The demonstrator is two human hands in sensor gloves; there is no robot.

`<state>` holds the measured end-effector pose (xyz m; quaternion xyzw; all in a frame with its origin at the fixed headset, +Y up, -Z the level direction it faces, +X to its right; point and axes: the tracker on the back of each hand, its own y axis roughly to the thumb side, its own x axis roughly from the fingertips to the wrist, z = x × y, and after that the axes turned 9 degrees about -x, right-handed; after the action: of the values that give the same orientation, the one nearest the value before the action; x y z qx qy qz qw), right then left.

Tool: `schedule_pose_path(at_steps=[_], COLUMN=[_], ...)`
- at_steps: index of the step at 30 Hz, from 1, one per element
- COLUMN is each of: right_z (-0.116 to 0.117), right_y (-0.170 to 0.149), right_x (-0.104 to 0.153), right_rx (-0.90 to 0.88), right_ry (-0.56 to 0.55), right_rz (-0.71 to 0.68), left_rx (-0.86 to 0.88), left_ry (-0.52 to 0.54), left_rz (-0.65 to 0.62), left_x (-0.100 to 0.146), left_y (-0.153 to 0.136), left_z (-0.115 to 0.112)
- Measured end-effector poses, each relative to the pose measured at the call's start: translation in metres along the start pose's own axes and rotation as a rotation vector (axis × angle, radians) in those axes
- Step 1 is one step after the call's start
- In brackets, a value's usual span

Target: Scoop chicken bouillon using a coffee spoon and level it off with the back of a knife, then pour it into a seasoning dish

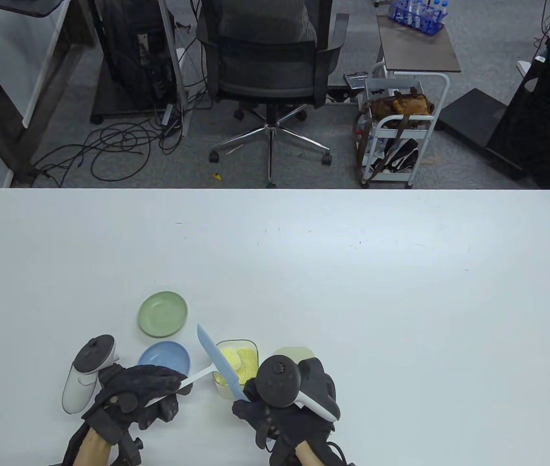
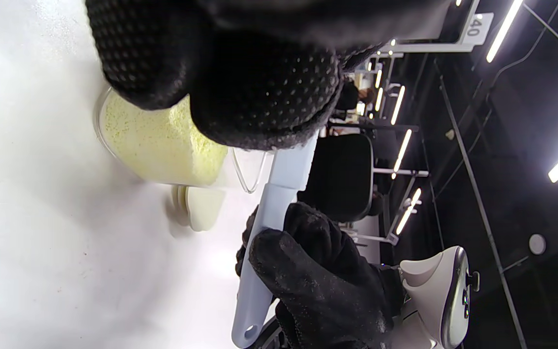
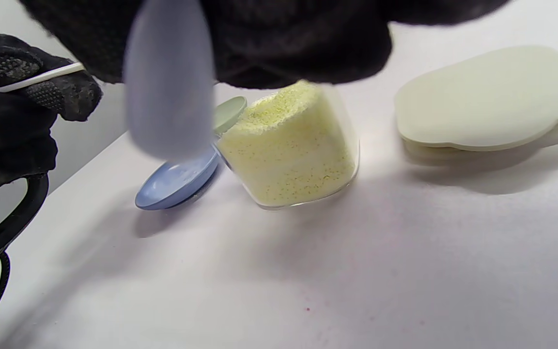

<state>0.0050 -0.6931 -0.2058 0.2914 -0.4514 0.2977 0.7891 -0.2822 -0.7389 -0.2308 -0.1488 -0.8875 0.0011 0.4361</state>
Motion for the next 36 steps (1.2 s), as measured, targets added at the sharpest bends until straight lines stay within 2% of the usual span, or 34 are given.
schedule_pose_path(at_steps=[14,29,32,36], right_z=[-0.004,-0.02,-0.028,-0.042], right_y=[-0.018,-0.039,-0.052,-0.084], right_x=[0.002,0.01,0.011,0.013], right_rx=[-0.007,-0.043,-0.065,-0.037], right_ry=[-0.018,-0.07,-0.122,-0.278], right_rz=[0.051,0.085,0.122,0.256], left_rx=[-0.006,-0.001,-0.001,-0.002], left_ry=[-0.004,-0.01,-0.008,-0.004], left_rz=[0.007,0.009,0.012,0.012], left_x=[0.001,0.001,0.001,0.0], left_y=[-0.001,-0.001,-0.001,-0.001], left_z=[0.0,0.0,0.0,0.0])
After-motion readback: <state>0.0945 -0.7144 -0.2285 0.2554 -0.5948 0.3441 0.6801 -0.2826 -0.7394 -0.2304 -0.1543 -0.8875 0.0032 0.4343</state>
